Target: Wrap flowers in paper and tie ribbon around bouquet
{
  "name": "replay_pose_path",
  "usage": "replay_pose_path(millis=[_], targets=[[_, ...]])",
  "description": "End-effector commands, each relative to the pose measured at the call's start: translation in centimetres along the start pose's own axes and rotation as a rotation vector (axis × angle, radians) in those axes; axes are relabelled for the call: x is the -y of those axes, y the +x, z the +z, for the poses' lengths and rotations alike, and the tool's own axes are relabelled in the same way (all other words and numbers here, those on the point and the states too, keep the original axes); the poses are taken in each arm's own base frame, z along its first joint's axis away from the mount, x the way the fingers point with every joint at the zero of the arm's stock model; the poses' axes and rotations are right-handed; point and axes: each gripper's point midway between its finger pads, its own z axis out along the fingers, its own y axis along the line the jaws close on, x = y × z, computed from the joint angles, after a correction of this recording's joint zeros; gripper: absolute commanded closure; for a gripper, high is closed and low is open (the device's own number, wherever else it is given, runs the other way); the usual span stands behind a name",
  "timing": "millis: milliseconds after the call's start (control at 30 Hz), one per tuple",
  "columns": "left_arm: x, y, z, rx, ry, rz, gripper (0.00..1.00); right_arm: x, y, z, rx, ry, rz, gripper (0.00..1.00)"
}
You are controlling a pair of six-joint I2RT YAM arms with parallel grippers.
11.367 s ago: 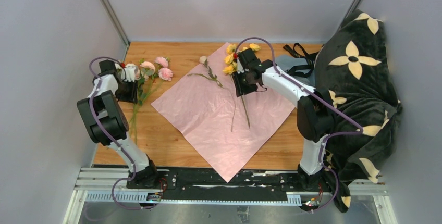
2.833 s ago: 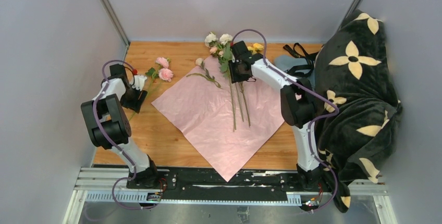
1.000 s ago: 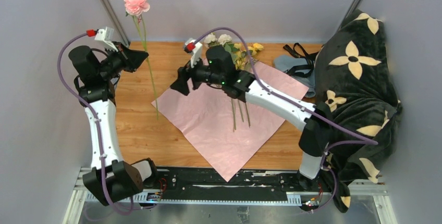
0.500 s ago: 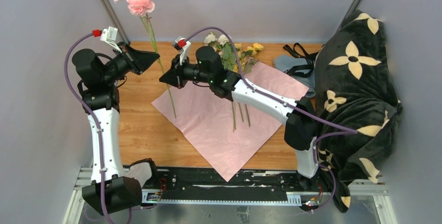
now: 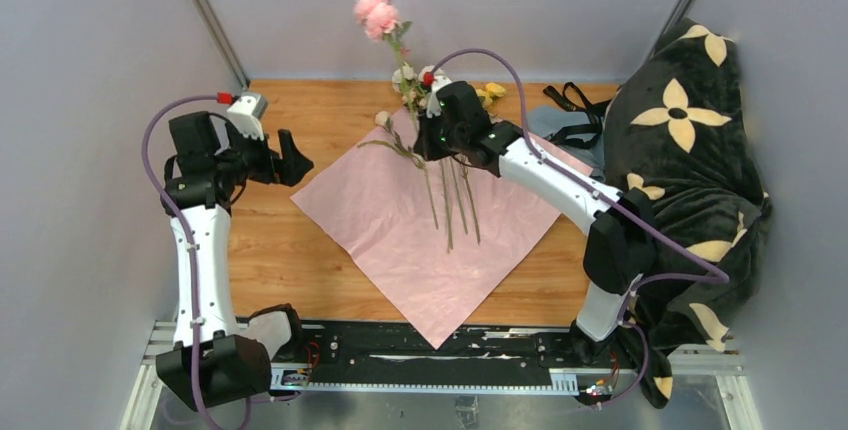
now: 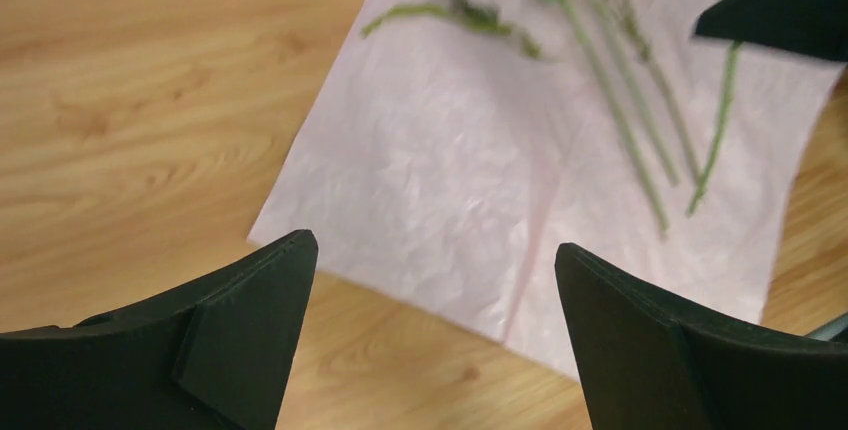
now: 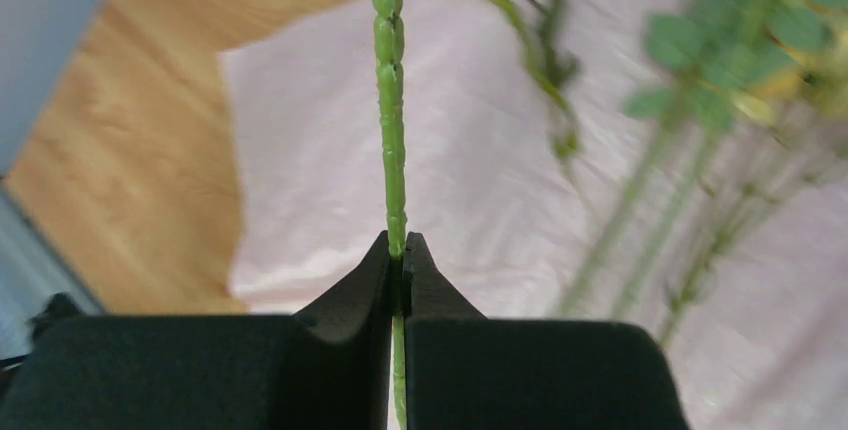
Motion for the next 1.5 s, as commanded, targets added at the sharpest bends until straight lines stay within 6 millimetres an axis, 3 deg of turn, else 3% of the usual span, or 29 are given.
replay_pose_path(millis=[0, 100, 200, 333, 400, 467, 567, 667, 767, 867, 933, 967, 1100, 1167, 1300, 1467], targets=[[-3.9, 7.4, 0.3, -0.254, -0.127, 0.068, 0.00, 9.4, 7.5, -0.9, -0.249, 0.310, 0.027, 1.00], [-5.1, 9.2, 1.5, -0.317, -0.122, 0.058, 0.00, 12.6, 8.4, 0.2, -0.299, 0.414, -0.005, 1.00], [-6.8, 10.6, 3.4, -0.377, -0.149, 0.042, 0.00, 14.2, 9.9, 2.0, -0.360, 0.430, 0.029, 1.00], [-7.4, 12.8, 6.3, -0.478, -0.135, 0.040, 0.00, 14.6, 11.5, 4.5, -0.403, 0.410, 0.081, 1.00], [-7.1, 13.5, 7.4, -0.518, -0.117, 0.041, 0.00, 13.6, 11.8, 5.6, -0.412, 0.351, 0.130, 1.00], [-7.0, 13.9, 8.0, -0.539, -0.109, 0.038, 0.00, 13.5, 11.9, 6.1, -0.410, 0.357, 0.166, 0.91], [-6.8, 14.3, 8.0, -0.548, -0.098, 0.035, 0.00, 14.1, 12.0, 5.8, -0.379, 0.405, 0.205, 0.73], [-6.6, 14.2, 7.6, -0.540, -0.099, 0.048, 0.00, 13.6, 11.2, 5.3, -0.359, 0.384, 0.197, 0.62], [-6.2, 14.2, 7.0, -0.531, -0.095, 0.070, 0.00, 12.3, 9.4, 3.4, -0.349, 0.353, 0.167, 0.54], [-6.0, 14.7, 6.7, -0.536, -0.088, 0.078, 0.00, 12.5, 8.7, 0.5, -0.345, 0.383, 0.116, 0.50], [-6.1, 15.2, 6.6, -0.549, -0.091, 0.081, 0.00, 14.3, 9.6, -1.8, -0.370, 0.469, 0.085, 0.51], [-6.2, 15.4, 6.4, -0.555, -0.096, 0.084, 0.00, 15.6, 11.0, -2.9, -0.402, 0.510, 0.084, 0.55], [-6.7, 16.1, 6.1, -0.577, -0.124, 0.098, 0.00, 21.1, 14.0, -6.0, -0.480, 0.660, 0.096, 0.93], [-7.0, 16.6, 6.0, -0.592, -0.136, 0.100, 0.00, 22.3, 15.4, -5.9, -0.532, 0.682, 0.090, 1.00], [-7.6, 17.4, 6.0, -0.621, -0.156, 0.097, 0.00, 21.0, 18.0, -3.1, -0.626, 0.551, 0.094, 1.00], [-8.0, 17.7, 5.8, -0.627, -0.180, 0.109, 0.00, 19.8, 18.5, -1.5, -0.639, 0.557, 0.018, 1.00]])
